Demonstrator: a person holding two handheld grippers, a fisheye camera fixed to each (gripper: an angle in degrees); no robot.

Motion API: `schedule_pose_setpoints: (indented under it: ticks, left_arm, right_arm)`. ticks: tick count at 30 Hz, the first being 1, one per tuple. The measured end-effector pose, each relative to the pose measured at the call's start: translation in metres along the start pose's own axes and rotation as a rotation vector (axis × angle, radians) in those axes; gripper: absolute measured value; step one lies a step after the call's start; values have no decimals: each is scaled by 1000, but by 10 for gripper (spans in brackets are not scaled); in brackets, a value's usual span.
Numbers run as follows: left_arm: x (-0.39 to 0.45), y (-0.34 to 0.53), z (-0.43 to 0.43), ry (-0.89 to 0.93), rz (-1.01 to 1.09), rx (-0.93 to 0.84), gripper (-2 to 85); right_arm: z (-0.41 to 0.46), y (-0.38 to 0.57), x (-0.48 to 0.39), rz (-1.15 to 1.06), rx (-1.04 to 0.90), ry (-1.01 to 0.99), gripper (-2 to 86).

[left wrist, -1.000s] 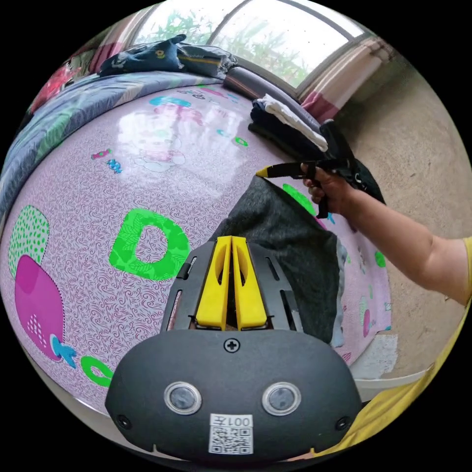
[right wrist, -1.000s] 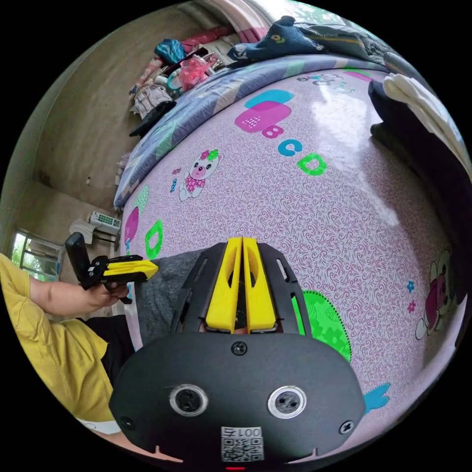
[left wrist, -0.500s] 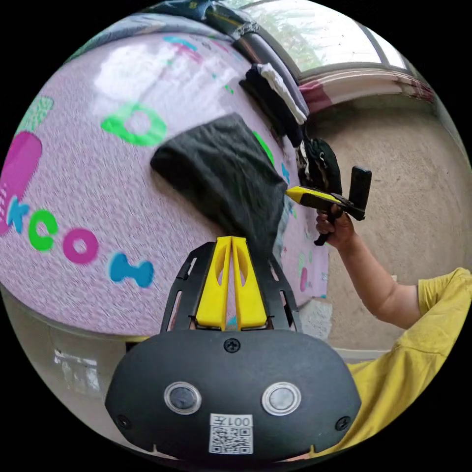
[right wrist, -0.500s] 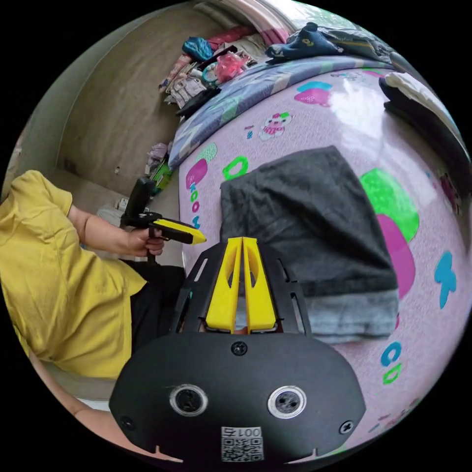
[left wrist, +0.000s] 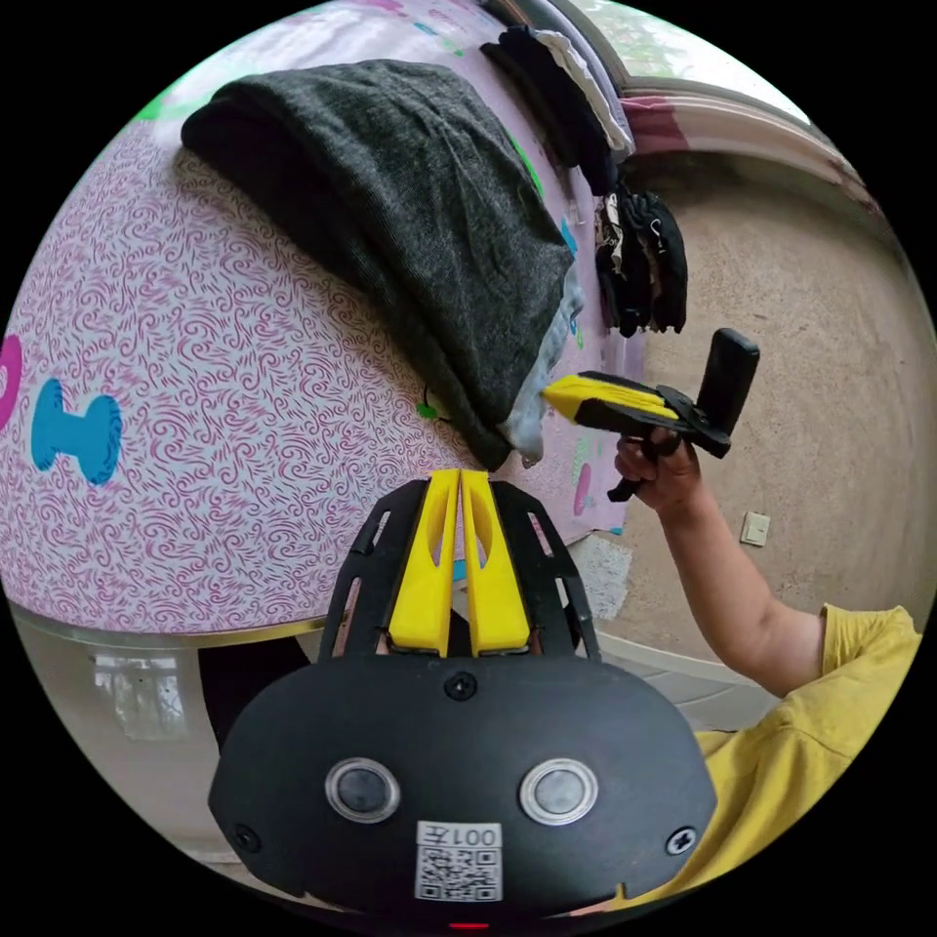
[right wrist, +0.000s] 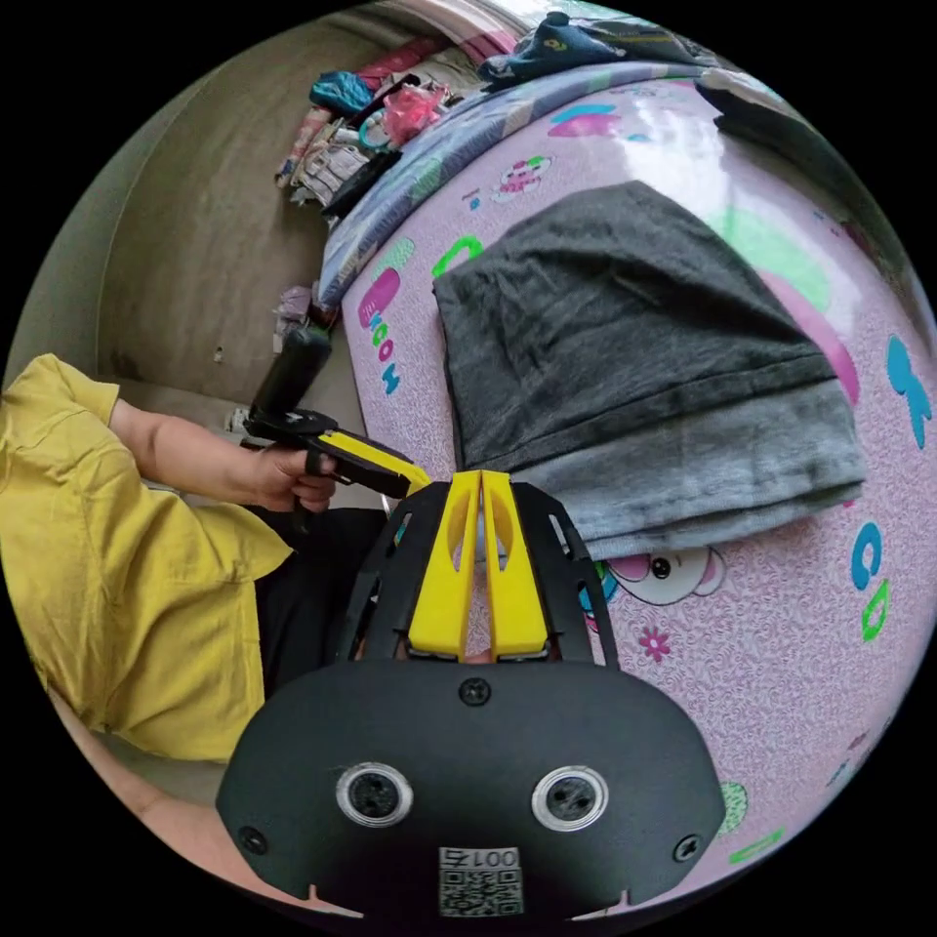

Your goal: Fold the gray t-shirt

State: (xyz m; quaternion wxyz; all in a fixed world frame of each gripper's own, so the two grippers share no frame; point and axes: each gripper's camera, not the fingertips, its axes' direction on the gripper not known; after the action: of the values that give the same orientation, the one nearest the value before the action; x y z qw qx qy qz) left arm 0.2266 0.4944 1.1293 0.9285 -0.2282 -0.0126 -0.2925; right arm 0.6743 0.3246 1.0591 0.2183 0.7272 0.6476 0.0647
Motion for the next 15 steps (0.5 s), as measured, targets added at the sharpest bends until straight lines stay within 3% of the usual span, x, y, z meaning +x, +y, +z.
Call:
schedule_pose_setpoints:
  ticks: [4,8,12,15]
  left_arm:
    - [-9,4,7,125,-15,67,5]
    - [-16,13,15,138,-84,135,16]
    - [-27,31,18,186,-210,264,24]
    - [-34,45,20,175,-276,362,32]
  right_arm:
    - [-68,3,40,0,114,-20,13]
    - [-130,-4,106,18,180,0,34]
    - [-154,-24,163,19,105,-15,69]
    - [-146,-42,213,62,1,-184,91]
